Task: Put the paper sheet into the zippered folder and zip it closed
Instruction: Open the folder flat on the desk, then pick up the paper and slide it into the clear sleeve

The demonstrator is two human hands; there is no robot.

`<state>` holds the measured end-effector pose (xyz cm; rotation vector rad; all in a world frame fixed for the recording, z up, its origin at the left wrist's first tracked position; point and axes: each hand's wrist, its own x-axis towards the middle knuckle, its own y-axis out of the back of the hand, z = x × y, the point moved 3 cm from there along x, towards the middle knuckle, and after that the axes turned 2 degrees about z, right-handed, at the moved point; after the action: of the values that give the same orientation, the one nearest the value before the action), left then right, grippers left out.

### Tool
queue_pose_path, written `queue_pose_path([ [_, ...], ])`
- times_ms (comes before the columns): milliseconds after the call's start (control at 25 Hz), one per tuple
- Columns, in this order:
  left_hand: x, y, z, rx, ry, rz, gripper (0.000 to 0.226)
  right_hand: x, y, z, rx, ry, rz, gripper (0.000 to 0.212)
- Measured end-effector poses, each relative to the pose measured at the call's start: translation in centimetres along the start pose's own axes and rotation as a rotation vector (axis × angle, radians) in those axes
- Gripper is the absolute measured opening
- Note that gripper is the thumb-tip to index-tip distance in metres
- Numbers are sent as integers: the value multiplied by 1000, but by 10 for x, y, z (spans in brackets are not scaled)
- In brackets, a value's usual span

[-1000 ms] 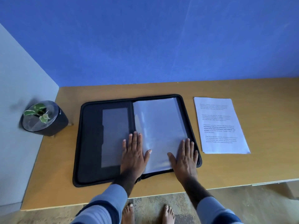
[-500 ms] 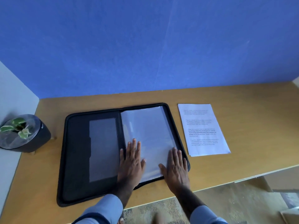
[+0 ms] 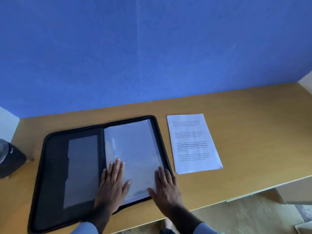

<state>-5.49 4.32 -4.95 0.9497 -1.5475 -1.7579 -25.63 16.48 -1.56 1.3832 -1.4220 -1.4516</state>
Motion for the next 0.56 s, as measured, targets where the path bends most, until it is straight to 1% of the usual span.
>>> queue_pose_path([
  [80,2,1,5,14,22,-1,80,4,9,16,28,58,33,66],
  [160,4,4,17,5,64,3,79,7,18,30,75,151,70,53],
  [240,10,9,44,-18,73,7,77,9,24,48,178,238,85,44],
  [280,16,12,63,-37,43,1,75,14,28,61,227,249,97,43],
  [360,38,21,108,-75,-80,3,70,32,40,97,283,186,133,44],
  [440,70,30,149,-113,-176,-3,68,63,60,140,273,91,146,47],
  [560,116,37,190,-181,-226,-61,74,116,93,204,233,-70,149,55],
])
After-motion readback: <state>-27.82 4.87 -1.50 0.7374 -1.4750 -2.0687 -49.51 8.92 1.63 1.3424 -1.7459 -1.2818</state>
